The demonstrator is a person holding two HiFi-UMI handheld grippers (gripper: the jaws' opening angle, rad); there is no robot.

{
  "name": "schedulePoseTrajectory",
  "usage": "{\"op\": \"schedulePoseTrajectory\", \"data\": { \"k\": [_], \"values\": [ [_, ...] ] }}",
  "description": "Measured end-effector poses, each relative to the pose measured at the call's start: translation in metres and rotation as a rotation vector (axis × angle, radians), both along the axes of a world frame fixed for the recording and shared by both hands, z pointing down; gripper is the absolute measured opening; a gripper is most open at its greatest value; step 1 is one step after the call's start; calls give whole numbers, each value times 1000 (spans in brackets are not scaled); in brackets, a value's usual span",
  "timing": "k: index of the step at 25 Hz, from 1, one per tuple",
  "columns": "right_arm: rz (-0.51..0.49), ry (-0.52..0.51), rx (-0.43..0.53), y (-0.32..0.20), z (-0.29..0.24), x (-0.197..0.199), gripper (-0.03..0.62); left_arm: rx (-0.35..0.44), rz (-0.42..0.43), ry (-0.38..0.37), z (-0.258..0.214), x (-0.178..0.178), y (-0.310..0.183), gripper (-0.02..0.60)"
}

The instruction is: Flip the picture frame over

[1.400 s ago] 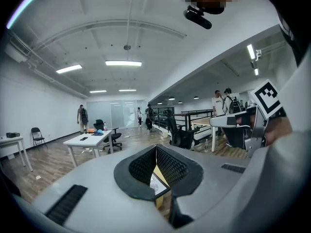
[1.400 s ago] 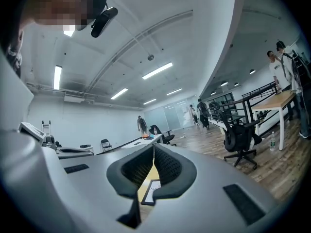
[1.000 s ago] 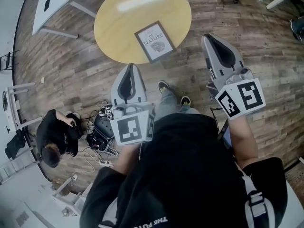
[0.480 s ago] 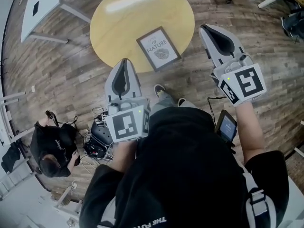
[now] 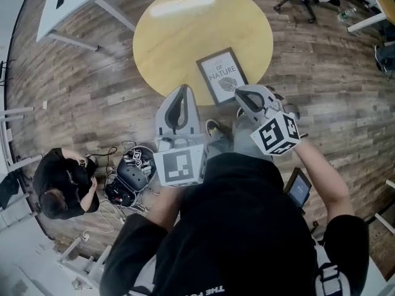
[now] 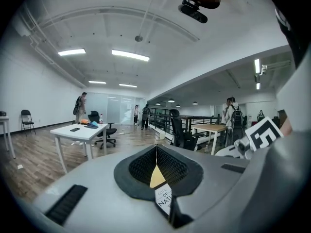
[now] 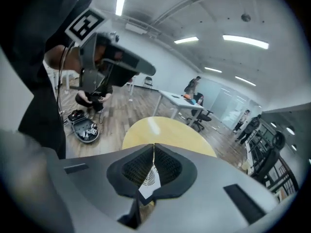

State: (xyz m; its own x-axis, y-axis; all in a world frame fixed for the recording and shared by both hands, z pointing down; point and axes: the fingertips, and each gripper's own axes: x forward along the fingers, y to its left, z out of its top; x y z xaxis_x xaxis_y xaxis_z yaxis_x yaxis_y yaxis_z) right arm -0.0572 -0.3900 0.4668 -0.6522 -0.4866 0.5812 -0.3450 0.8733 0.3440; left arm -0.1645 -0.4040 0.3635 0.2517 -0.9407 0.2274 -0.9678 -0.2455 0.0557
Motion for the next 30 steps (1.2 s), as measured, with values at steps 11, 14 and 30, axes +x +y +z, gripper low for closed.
{"op": "schedulePoseTrajectory", "data": {
  "k": [11, 14, 30],
  "values": [
    [-376, 285, -172, 42, 139, -37, 23, -48, -63, 5, 20, -18, -13, 23],
    [-409, 346, -208, 50, 165, -37, 77, -49, -67, 16, 28, -24, -12, 23],
    [-341, 542, 61, 34, 225, -47, 206, -90, -95, 32, 62, -47, -3, 23]
  ]
}}
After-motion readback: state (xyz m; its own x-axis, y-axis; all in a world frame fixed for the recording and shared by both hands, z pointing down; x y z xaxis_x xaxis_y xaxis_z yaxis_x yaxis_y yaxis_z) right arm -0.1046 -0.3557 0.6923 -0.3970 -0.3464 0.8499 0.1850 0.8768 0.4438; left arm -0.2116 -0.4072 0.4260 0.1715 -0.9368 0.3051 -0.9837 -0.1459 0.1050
